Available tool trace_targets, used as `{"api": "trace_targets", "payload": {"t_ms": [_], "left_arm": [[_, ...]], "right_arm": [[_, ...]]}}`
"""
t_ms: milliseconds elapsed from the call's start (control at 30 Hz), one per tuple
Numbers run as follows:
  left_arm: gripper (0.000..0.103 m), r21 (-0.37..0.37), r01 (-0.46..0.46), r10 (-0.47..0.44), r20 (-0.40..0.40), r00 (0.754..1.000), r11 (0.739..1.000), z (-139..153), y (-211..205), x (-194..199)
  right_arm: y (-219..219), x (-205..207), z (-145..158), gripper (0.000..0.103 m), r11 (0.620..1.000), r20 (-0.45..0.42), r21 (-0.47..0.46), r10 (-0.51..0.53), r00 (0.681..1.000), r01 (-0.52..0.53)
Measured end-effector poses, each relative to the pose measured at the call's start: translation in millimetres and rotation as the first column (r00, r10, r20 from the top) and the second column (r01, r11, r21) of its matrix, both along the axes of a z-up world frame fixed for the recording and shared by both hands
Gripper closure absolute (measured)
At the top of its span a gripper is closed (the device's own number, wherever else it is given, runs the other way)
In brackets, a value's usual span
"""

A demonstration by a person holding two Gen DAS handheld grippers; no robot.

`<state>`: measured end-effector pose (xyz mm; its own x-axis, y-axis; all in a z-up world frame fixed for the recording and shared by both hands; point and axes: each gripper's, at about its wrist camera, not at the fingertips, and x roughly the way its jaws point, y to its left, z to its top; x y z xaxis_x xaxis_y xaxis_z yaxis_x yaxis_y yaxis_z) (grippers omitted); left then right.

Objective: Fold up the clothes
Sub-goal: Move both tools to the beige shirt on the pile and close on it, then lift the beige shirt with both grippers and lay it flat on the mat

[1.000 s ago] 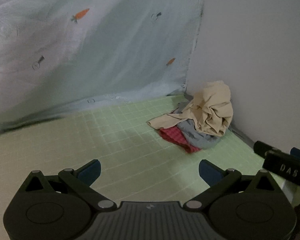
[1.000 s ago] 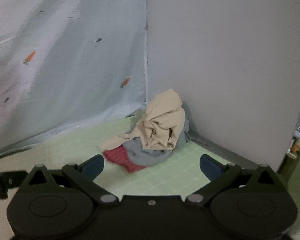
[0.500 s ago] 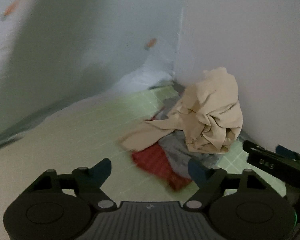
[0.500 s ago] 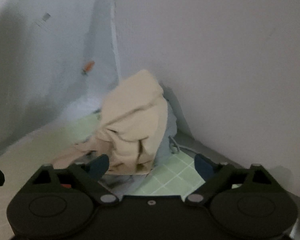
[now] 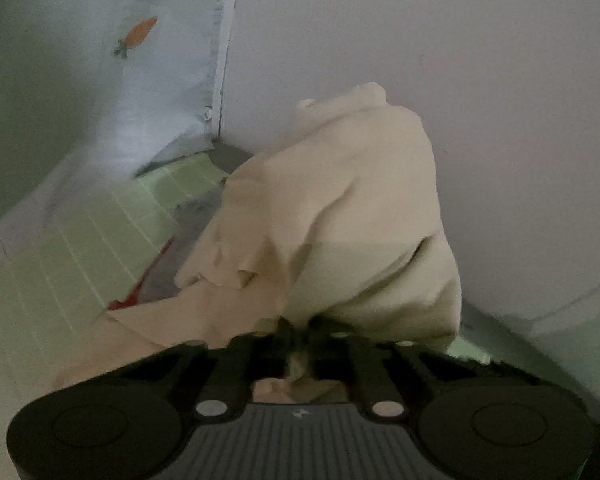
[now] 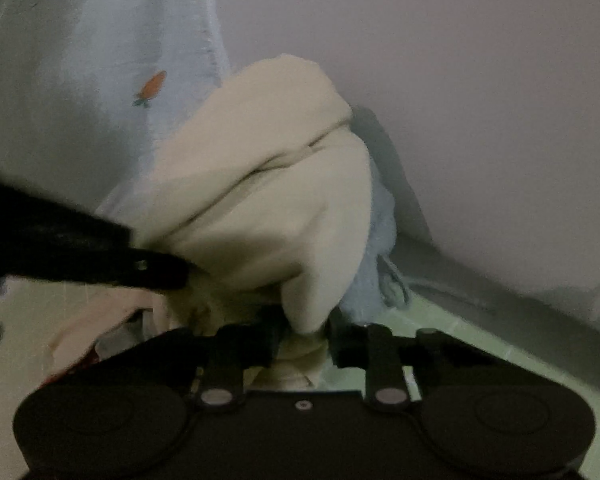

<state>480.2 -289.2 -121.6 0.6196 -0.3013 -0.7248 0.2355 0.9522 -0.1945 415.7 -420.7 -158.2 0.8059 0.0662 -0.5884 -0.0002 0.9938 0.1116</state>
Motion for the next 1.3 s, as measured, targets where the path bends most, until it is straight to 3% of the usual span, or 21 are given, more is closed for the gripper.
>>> {"api": "trace_targets", "payload": {"t_ms": [200,367,500,667,867,933,1000,1067,1167,1233,1300], "left_arm": [[0.099,0.054,-0.107,0.100,0.124,0.987,0.993,30.0,26.0,-35.0],[0.099,0.091,-0.271,0.249,0.201,0.947,0.958,69.7,75.0,-79.1],[0.099,0.100,-0.432,0.399,0.241,0.884,0.896,94.6,126.3,-138.6],[0.099,0.095,-0.645,0.608,0.254,0.752,0.758,111.4,208.7,-264.9],[0.099,0.157,-0.771,0.752,0.166,0.637,0.618,95.3,288.0,-432.2],[0.099,0.190,-0.797,0.794,0.112,0.598,0.573,84.1,308.4,-490.3],[0.099,0.228,-0.816,0.830,0.052,0.555,0.531,68.7,325.0,-541.2],[0.099,0.218,-0.834,0.857,-0.018,0.515,0.506,55.3,338.7,-581.2],[0.098,0.196,-0.858,0.880,-0.113,0.461,0.474,36.4,355.5,-636.1],[0.097,0.197,-0.850,0.873,-0.121,0.473,0.488,35.6,359.3,-650.4],[0.092,0.182,-0.835,0.854,-0.119,0.506,0.520,39.6,364.7,-656.4]], "right_arm": [[13.3,-28.7,28.3,0.091,0.996,0.100,-0.033,0.090,0.991,-0.087],[43.1,-67.6,63.6,0.092,0.967,0.183,-0.069,0.254,0.950,-0.246],[70.0,-112.0,89.8,0.092,0.936,0.228,-0.074,0.351,0.908,-0.343],[110.1,-182.8,102.8,0.092,0.871,0.222,-0.087,0.489,0.843,-0.483],[171.4,-277.3,78.4,0.092,0.753,0.098,-0.013,0.656,0.749,-0.658],[192.3,-318.0,64.8,0.092,0.695,0.019,0.019,0.719,0.695,-0.719],[212.2,-355.6,51.7,0.090,0.623,-0.064,0.059,0.782,0.620,-0.780],[225.9,-381.9,43.0,0.088,0.584,-0.117,0.080,0.810,0.574,-0.808],[243.4,-421.2,39.8,0.082,0.562,-0.155,0.059,0.821,0.549,-0.825],[249.2,-431.8,41.9,0.075,0.579,-0.157,0.047,0.809,0.566,-0.814],[247.6,-437.4,50.7,0.063,0.612,-0.142,0.046,0.786,0.602,-0.789]]}}
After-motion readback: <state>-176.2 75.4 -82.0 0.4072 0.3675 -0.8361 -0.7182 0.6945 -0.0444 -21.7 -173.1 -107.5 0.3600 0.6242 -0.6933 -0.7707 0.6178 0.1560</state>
